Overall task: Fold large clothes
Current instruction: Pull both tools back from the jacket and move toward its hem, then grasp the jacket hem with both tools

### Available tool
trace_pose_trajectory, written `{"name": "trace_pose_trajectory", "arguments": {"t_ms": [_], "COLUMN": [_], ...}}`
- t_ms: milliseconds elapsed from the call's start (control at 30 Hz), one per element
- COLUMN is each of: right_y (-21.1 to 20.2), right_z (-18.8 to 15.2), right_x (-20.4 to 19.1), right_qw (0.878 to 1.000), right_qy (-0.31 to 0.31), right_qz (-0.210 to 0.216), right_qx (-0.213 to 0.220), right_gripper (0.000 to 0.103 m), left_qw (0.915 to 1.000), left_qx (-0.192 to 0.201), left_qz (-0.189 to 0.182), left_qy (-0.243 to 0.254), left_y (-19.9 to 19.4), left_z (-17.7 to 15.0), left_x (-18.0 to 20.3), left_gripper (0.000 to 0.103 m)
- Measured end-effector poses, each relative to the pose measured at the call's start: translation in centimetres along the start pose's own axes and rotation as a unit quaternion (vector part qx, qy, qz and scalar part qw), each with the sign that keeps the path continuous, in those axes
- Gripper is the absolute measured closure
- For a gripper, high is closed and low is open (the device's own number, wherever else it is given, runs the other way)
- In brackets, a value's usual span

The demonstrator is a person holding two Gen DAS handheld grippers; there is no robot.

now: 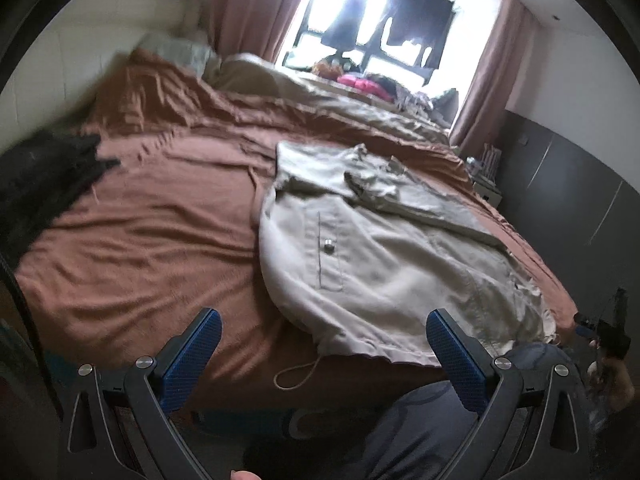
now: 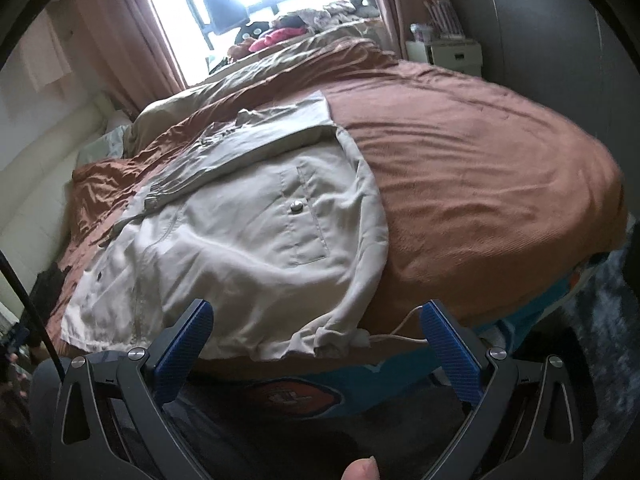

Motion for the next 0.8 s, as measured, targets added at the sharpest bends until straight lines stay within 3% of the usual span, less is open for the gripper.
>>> {"name": "trace_pose_trajectory", "arguments": {"t_ms": [133,300,433,567,800], "right_y": [1.1,2.7,3.9,4.7,4.9], "right_z": [0.5,0.6,0.3,0.5,-0.4], "right_x": [2.0,3.9,4.9,5.2,5.1], "right_qw": [0.999,0.995,0.990,0.983,0.979], "right_qy": [0.032,0.089,0.117,0.133,0.142], "right_qz": [-0.008,0.037,0.078,0.125,0.148], "right_qx": [0.004,0.004,0.001,0.004,0.007], "right_gripper": [0.000,0.028,0.036,0.037,0.037], "left_qw": [0.9998,0.9995,0.9987,0.9972,0.9941], "left_qx": [-0.011,-0.029,-0.050,-0.071,-0.094], "left_qz": [0.014,0.005,-0.009,-0.019,-0.015], "left_qy": [-0.002,-0.008,-0.001,-0.009,-0.053], "left_y": [2.2,4.3,5.7,6.5,7.8], "left_z": [0.2,0.3,0.0,-0.2,-0.1], "left_x": [0.0,0.4,1.1,1.2,0.3], "left_gripper": [0.000,0.000,0.000,0.000,0.005]}}
Point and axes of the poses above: each gripper's, at about its wrist camera, not at the fingertips, and y roughly the way its jaws point, x to its right, z to its top, the point moved 6 cm from there along y, roughly the way its jaws point, and after that the axes turned 15 degrees about z, right-handed, at the moved point
